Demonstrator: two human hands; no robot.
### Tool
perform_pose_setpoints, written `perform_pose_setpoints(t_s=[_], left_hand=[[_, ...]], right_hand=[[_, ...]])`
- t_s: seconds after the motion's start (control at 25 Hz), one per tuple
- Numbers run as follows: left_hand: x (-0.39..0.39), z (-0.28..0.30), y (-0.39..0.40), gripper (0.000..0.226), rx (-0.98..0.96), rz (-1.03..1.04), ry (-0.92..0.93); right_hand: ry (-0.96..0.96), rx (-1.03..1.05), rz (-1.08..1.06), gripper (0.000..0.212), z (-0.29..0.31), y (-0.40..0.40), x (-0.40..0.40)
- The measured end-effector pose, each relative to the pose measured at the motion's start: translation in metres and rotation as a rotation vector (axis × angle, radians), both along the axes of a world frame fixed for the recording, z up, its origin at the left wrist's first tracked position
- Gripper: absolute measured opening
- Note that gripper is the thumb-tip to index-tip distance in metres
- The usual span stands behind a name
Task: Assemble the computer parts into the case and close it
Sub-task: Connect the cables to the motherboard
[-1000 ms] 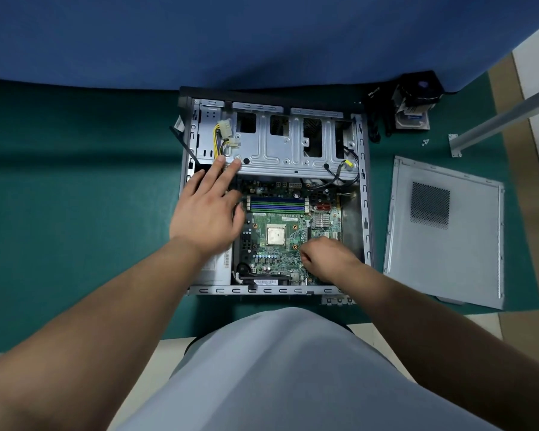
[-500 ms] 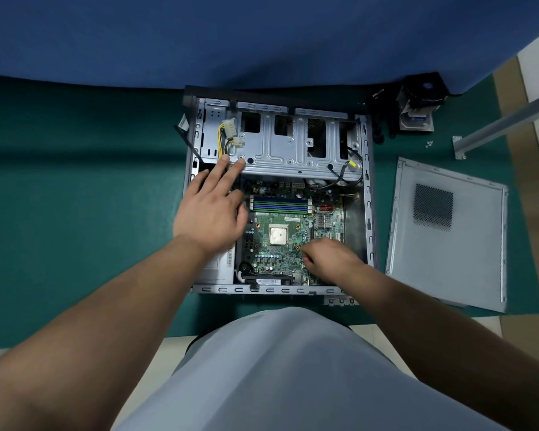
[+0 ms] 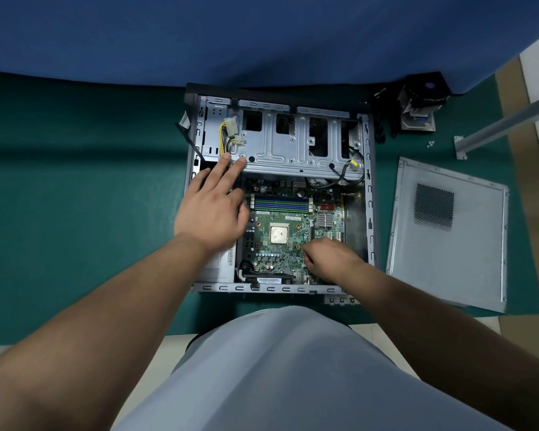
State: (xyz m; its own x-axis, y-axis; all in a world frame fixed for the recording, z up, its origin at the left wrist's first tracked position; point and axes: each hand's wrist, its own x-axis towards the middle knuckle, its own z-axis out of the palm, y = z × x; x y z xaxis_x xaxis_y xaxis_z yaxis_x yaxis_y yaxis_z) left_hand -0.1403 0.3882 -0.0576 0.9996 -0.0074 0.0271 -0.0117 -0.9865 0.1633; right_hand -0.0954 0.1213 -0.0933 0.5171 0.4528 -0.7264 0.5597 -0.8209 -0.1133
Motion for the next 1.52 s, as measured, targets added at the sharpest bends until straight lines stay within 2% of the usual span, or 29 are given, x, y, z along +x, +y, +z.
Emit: perform_pose_setpoints(t_s=[0.48, 0.6, 0.8, 1.0, 1.12, 1.52], left_hand=[[0.0002, -0.0036, 0.0010, 0.044, -0.004, -0.019, -0.016], [0.0002, -0.0034, 0.0004, 0.044, -0.006, -0.020, -0.015], [0.0003, -0.0025, 0.0010, 0.043, 0.000, -0.022, -0.002], [0.0004, -0.0022, 0.0014, 0.042, -0.005, -0.018, -0.001], [0.0006, -0.0024, 0.0014, 0.042, -0.003, -0.016, -0.002], [0.0005, -0.0022, 0.0005, 0.043, -0.009, -0.011, 0.006]], right_hand=[[0.022, -0.044, 0.049, 0.014, 0.0027, 0.0043, -0.0013], [0.031, -0.022, -0.040, 0.014, 0.0033, 0.0006, -0.0016], [0.110, 0.109, -0.344, 0.017, 0.0045, -0.0049, -0.0042], [0.096, 0.155, -0.453, 0.021, 0.0072, -0.0038, -0.0031], [0.078, 0.135, -0.434, 0.025, 0.0083, -0.0026, -0.0018], [0.068, 0.057, -0.185, 0.020, 0.0080, 0.0033, 0.0028]])
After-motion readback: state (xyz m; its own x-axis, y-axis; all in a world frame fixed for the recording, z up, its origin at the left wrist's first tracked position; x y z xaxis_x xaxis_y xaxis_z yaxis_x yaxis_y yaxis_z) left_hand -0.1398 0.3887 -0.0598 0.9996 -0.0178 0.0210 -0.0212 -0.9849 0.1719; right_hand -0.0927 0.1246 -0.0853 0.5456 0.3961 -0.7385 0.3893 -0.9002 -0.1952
